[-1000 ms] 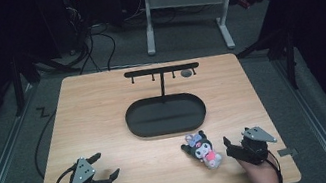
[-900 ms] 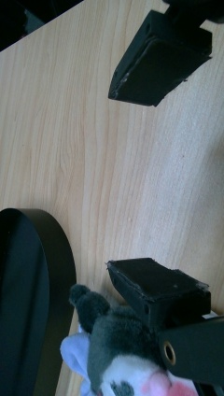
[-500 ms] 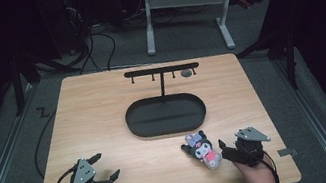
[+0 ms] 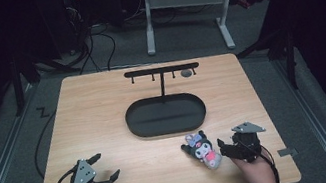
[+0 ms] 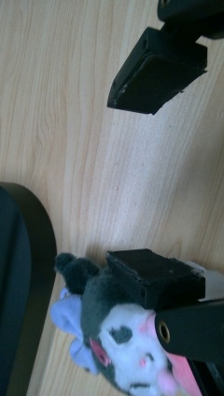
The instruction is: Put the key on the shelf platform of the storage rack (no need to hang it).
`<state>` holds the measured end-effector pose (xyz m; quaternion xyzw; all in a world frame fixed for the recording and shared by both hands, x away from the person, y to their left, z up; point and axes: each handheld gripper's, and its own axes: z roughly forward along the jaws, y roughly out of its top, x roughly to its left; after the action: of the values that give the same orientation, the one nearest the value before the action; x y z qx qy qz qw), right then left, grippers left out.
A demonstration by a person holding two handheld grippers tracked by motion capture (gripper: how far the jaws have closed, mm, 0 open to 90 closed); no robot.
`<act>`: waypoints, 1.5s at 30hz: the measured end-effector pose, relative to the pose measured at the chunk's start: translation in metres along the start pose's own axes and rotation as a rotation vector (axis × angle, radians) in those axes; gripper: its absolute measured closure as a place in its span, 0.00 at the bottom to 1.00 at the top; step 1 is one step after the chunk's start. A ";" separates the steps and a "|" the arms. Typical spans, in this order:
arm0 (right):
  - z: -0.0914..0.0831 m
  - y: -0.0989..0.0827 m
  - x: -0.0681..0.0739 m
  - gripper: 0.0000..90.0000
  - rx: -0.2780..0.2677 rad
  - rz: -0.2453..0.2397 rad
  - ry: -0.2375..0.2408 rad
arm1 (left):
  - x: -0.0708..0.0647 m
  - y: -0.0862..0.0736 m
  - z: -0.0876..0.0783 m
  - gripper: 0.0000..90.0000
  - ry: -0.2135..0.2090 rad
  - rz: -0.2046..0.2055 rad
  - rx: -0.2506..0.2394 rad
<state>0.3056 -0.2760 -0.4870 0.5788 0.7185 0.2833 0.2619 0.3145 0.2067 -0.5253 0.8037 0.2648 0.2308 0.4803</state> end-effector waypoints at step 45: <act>0.025 0.038 -0.021 0.39 0.469 -0.029 -0.002 | -0.003 0.003 0.005 0.17 -0.041 0.052 0.044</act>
<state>0.3535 -0.2879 -0.4762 0.6136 0.7727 0.1044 0.1249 0.3160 0.2002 -0.5256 0.8252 0.2387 0.2208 0.4619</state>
